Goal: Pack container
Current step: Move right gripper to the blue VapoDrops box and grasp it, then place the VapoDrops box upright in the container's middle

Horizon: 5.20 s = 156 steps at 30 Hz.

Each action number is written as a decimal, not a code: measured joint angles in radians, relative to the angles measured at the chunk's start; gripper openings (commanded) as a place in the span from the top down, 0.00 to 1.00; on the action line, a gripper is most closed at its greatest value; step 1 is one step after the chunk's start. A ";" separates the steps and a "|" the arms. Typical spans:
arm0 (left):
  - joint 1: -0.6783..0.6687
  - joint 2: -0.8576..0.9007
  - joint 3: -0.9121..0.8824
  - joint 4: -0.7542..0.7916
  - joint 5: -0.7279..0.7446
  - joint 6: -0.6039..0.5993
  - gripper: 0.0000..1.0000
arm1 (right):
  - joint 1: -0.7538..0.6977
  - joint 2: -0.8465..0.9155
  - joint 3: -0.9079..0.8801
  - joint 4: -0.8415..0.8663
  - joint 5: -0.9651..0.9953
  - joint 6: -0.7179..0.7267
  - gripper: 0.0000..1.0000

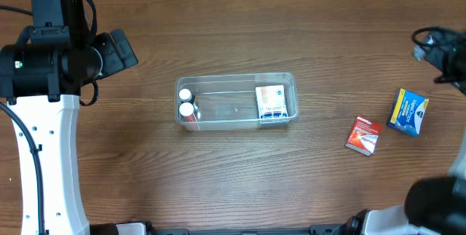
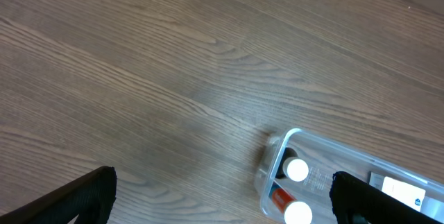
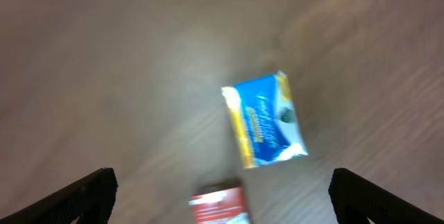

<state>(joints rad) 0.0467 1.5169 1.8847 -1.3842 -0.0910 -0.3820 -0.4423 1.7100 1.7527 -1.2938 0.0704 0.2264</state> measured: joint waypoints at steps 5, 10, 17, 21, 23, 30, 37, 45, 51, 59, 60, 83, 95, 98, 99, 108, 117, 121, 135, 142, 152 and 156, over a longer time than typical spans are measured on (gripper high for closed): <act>0.000 0.000 0.000 0.000 0.000 0.000 0.00 | -0.087 0.188 -0.058 0.019 -0.033 -0.081 0.00; 0.000 0.000 0.000 0.000 0.000 0.000 0.00 | -0.088 0.326 -0.063 0.040 -0.072 -0.132 0.00; 0.000 0.000 0.000 0.000 0.000 0.000 0.00 | -0.087 0.424 -0.064 0.053 -0.082 -0.149 0.00; 0.000 0.000 0.000 0.000 0.000 0.000 0.00 | -0.087 0.429 -0.064 0.059 -0.081 -0.149 0.00; 0.000 0.000 0.000 0.000 0.000 0.000 0.00 | -0.087 0.430 -0.064 0.066 -0.081 -0.149 0.00; 0.000 0.000 0.000 0.000 0.000 0.000 0.00 | -0.088 0.433 -0.064 0.067 -0.064 -0.175 0.00; 0.000 0.000 0.000 -0.002 0.000 0.000 0.00 | -0.088 0.435 -0.070 0.107 -0.029 -0.235 0.00; 0.000 0.000 0.000 -0.004 0.000 0.000 0.00 | -0.088 0.439 -0.176 0.202 -0.030 -0.252 0.02; 0.000 0.000 0.000 -0.004 0.000 0.000 0.00 | -0.088 0.442 -0.192 0.225 -0.067 -0.251 0.20; 0.000 0.000 0.000 -0.005 0.000 0.000 0.00 | -0.087 0.442 -0.153 0.161 -0.112 -0.217 0.25; 0.000 0.000 0.000 -0.005 0.000 0.000 0.00 | -0.085 0.442 -0.129 0.138 -0.119 -0.212 0.26; 0.000 0.000 0.000 -0.005 0.000 0.018 0.00 | 0.815 -0.058 0.085 0.012 -0.248 -0.075 0.30; 0.000 0.000 0.000 -0.006 -0.001 0.018 0.00 | 1.030 0.245 0.085 0.119 -0.209 0.154 0.31; 0.000 0.000 0.000 -0.006 -0.002 0.018 0.00 | 1.034 0.305 0.085 0.124 -0.194 0.188 0.31; 0.000 0.000 0.000 -0.006 -0.003 0.018 0.00 | 1.034 0.322 0.085 0.124 -0.193 0.198 0.31; 0.000 0.000 0.000 -0.006 -0.003 0.019 0.00 | 1.034 0.393 0.090 0.135 -0.175 0.229 0.30; 0.000 0.000 0.000 -0.006 -0.003 0.019 0.00 | 1.038 0.394 0.091 0.116 -0.172 0.230 0.34; 0.000 0.000 0.000 -0.006 -0.003 0.019 0.00 | 1.038 0.394 0.091 0.116 -0.171 0.230 0.34; 0.000 0.000 0.000 -0.007 -0.003 0.019 0.00 | 1.039 0.391 0.084 0.039 -0.141 0.245 0.32; 0.000 0.000 0.000 -0.007 -0.003 0.019 0.00 | 1.039 0.391 0.084 0.044 -0.145 0.267 0.31; 0.000 0.000 0.000 -0.008 -0.003 0.019 0.00 | 1.039 0.391 0.084 0.052 -0.146 0.272 0.00; 0.000 0.000 0.000 -0.008 -0.003 0.019 0.00 | 1.039 0.391 0.084 0.052 -0.146 0.271 0.03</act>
<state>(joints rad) 0.0467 1.5169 1.8847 -1.3918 -0.0944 -0.3626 0.5964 2.1010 1.8362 -1.2419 -0.0753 0.4976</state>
